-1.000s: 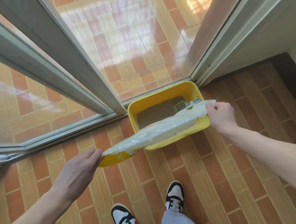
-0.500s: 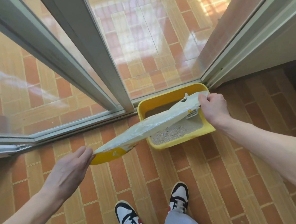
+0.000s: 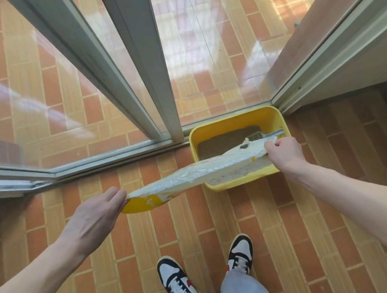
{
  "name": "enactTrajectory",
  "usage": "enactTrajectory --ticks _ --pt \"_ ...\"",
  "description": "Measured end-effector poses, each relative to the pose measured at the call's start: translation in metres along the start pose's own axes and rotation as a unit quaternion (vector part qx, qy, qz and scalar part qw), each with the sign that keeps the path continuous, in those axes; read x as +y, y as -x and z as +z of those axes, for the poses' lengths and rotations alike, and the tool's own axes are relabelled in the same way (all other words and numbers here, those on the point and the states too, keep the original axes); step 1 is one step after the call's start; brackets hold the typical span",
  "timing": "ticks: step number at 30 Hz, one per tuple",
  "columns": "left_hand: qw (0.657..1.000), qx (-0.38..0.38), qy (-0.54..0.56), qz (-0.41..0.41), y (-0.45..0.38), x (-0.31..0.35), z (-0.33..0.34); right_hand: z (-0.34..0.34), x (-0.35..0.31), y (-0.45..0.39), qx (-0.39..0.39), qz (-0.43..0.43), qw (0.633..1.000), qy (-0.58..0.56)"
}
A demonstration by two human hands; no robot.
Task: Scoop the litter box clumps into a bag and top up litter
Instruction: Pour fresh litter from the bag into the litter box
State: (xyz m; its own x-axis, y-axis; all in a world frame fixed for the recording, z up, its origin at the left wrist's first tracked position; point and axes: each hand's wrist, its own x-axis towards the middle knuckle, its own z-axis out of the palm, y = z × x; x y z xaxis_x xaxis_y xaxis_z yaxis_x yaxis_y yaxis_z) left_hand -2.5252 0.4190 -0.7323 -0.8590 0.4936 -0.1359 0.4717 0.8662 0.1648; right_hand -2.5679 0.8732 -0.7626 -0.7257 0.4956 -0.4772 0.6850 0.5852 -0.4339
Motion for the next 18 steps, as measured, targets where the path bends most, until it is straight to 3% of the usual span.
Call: enactTrajectory --ticks 5,10,14,18 --pt "0.999 -0.024 0.002 0.028 0.001 0.008 0.008 -0.001 0.008 0.009 -0.012 0.026 1.0 0.009" --pt "0.997 -0.078 -0.008 0.006 0.015 0.004 0.028 -0.002 0.01 0.027 -0.025 0.014 0.999 -0.043" --pt "0.987 -0.152 -0.05 -0.021 0.018 0.008 0.044 0.006 0.003 0.056 -0.022 -0.015 0.997 -0.079" --pt "0.962 -0.233 -0.089 -0.107 0.018 0.01 0.066 0.023 -0.013 0.085 0.002 -0.032 0.993 -0.117"
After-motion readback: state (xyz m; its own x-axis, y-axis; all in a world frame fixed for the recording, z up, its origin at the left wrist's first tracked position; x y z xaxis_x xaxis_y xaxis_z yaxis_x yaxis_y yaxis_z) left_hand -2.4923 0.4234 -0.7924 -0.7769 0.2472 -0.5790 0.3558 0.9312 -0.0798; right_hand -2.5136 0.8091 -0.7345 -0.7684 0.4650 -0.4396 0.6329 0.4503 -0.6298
